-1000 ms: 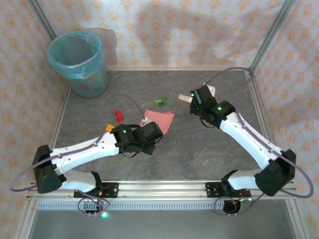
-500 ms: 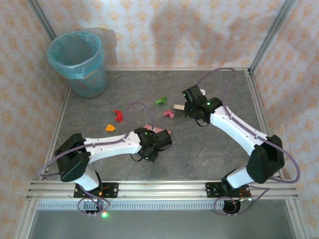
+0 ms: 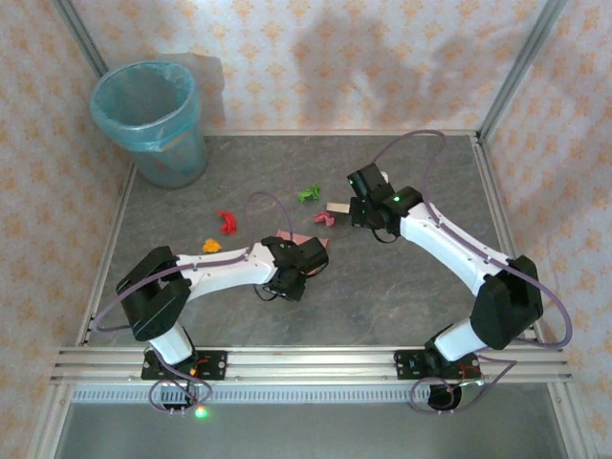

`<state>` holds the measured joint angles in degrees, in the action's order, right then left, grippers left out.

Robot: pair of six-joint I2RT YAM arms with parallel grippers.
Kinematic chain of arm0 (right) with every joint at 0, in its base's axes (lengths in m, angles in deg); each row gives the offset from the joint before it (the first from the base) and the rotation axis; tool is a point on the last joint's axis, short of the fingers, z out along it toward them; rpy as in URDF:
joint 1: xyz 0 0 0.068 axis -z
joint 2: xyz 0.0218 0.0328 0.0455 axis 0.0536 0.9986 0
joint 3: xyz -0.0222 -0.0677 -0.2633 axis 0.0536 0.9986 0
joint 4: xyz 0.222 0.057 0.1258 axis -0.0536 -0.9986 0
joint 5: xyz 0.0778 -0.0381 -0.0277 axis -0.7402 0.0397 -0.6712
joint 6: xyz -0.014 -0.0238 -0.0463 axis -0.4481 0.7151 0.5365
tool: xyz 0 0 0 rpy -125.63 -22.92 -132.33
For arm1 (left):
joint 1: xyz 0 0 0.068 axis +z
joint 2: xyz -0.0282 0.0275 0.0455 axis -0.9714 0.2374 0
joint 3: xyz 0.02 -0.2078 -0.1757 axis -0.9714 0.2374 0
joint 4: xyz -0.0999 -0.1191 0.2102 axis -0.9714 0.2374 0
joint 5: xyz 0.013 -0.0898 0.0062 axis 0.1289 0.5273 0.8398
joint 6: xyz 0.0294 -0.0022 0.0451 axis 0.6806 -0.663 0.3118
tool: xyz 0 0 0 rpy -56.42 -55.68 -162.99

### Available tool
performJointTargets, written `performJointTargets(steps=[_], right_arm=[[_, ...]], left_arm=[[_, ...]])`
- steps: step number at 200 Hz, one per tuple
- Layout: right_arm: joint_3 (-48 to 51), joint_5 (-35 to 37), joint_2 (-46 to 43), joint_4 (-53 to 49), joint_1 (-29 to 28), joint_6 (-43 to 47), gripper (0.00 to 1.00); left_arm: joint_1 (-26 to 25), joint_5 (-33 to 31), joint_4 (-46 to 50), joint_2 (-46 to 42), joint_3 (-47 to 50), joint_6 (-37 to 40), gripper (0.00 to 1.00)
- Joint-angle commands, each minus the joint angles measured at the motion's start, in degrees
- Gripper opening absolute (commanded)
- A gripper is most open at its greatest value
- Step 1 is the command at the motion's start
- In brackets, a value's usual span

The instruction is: Sweep away the paper scraps from the table

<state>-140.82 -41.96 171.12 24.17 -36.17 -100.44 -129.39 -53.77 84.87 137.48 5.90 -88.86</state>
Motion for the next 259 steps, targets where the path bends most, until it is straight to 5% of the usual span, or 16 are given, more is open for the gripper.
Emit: performJointTargets(steps=[1,68,134,193,259], right_arm=[[-1.9,-0.2,0.6,0.0,-1.1,1.2,0.0],[-0.4,-0.4,-3.5,-4.4,-6.5,0.9,0.0],[1.2,-10.7,-11.7,-9.6,-8.3,-5.0,0.0],[-0.8,2.7,-19.6,-11.0,-8.0,-8.0,0.0],[-5.3,13.3,-5.2,-9.4,-7.2,-3.0,0.0]], left_arm=[[0.4,0.7,-0.3,1.8,-2.0,2.3,0.0],[2.1,-0.6,-2.3,2.2,-1.8,3.3,0.0],[2.6,-1.1,-5.8,0.0,2.9,2.1,0.0],[2.6,-1.8,-6.5,-2.4,4.4,1.3,0.0],[2.6,-2.6,-6.4,-2.3,4.6,1.2,0.0]])
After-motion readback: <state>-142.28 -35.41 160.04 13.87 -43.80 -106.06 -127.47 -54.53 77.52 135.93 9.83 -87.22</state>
